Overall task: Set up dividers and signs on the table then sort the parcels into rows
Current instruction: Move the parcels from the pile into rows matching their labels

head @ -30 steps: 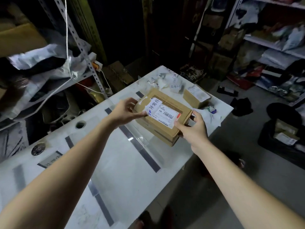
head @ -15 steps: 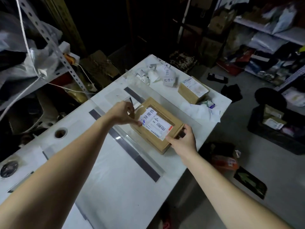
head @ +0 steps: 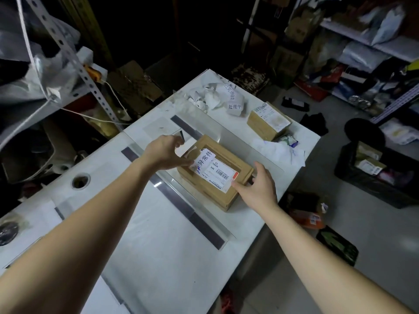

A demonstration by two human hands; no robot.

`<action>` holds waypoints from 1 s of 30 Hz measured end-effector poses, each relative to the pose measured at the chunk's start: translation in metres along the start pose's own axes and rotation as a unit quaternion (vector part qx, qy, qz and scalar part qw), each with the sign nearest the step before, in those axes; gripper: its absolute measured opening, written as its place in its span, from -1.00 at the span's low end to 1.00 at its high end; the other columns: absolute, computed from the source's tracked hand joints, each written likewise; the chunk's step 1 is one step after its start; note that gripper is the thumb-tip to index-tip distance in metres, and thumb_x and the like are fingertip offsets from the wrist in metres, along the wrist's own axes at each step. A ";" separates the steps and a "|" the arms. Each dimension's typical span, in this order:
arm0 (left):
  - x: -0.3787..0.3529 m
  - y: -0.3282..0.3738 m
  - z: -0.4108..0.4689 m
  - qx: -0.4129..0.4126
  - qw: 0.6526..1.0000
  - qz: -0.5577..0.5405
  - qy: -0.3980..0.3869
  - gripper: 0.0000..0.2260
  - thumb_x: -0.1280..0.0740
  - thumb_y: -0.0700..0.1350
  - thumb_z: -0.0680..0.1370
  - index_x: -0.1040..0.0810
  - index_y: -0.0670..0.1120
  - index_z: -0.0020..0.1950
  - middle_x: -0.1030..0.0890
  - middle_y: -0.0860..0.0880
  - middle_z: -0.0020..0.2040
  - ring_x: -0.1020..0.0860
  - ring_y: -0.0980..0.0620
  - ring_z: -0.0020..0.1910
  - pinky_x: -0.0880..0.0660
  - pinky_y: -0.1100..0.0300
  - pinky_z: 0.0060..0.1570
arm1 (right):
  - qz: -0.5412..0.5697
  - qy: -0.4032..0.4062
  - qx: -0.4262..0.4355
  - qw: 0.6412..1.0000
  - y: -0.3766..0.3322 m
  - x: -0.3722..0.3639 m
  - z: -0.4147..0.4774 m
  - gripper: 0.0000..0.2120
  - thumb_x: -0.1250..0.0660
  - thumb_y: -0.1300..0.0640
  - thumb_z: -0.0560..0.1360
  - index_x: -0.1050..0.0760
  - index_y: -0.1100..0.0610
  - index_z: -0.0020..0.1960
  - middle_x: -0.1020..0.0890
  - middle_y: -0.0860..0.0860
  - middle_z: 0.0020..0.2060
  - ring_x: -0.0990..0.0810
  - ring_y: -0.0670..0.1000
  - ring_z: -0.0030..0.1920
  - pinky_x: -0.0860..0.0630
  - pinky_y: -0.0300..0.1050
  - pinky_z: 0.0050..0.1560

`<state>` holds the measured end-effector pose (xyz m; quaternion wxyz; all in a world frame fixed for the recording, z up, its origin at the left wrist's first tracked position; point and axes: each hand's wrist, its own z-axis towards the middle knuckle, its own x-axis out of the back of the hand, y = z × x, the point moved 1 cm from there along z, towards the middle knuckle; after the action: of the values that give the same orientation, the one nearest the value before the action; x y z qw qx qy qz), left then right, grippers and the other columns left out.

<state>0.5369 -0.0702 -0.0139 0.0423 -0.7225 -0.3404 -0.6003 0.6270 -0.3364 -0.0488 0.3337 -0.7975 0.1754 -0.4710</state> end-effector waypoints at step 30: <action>0.021 -0.015 -0.630 0.445 0.853 0.102 0.253 -0.33 -0.25 0.36 0.55 -0.38 0.01 0.55 -0.45 0.00 0.52 -0.44 -0.05 0.46 -0.43 0.01 0.36 | -0.292 -0.229 0.589 0.718 -0.170 -0.091 -0.368 -0.25 -0.43 -0.18 0.46 -0.24 -0.08 0.56 -0.32 -0.06 0.54 -0.26 0.10 0.52 -0.27 0.15 0.44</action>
<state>0.0012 -0.3454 0.1731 0.5048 -0.4804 -0.4736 -0.5386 0.2566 -0.2957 0.1342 0.6118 -0.5352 -0.4606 -0.3566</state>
